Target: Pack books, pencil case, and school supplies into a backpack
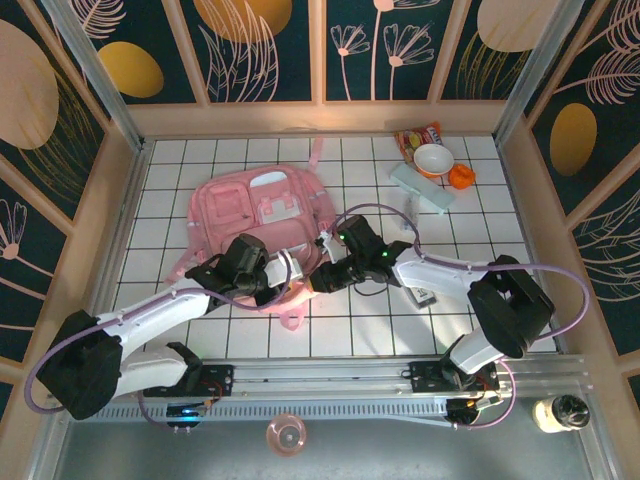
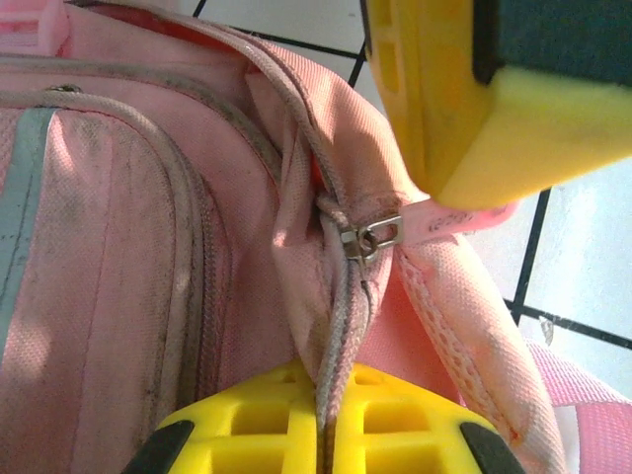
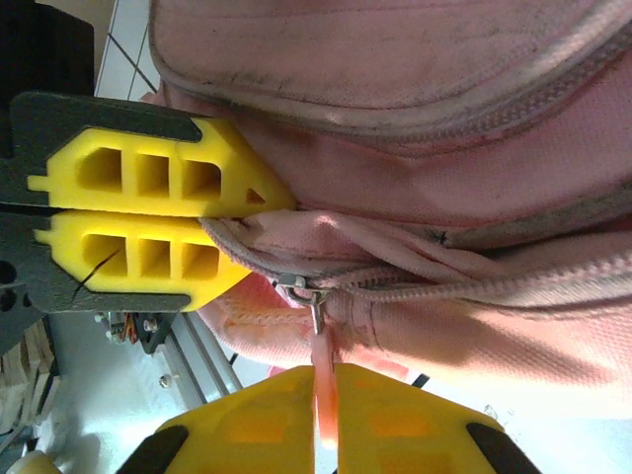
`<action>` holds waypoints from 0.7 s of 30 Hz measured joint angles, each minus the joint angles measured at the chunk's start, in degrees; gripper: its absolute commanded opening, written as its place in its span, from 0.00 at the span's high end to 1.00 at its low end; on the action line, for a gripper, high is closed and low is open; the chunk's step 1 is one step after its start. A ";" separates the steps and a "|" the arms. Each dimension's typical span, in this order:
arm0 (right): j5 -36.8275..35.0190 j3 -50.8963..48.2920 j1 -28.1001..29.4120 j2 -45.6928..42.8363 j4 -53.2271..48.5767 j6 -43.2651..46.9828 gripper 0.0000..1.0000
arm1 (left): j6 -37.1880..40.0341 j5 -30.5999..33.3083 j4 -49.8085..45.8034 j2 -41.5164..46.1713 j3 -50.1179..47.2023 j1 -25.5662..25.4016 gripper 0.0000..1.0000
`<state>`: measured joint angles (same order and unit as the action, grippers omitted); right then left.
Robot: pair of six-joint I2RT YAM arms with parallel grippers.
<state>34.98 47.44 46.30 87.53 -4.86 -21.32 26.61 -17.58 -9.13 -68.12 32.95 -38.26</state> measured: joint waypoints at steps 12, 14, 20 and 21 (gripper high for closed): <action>-0.39 0.02 0.59 1.55 0.81 -0.02 0.80 | -0.39 -0.81 0.11 0.44 0.02 0.07 0.99; -0.92 0.02 0.79 1.60 0.74 0.07 0.88 | -0.57 -1.57 0.07 0.44 0.02 0.04 0.99; -3.30 1.07 0.83 1.66 -1.49 1.36 1.00 | -0.07 -1.55 -0.07 0.52 0.02 0.00 0.99; -3.28 1.16 0.31 1.55 -1.86 1.64 1.00 | 0.48 -1.22 -0.09 0.74 0.00 -0.02 0.98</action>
<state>31.70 48.60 46.61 89.08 -6.72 -19.68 27.09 -18.81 -9.21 -67.37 32.95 -38.28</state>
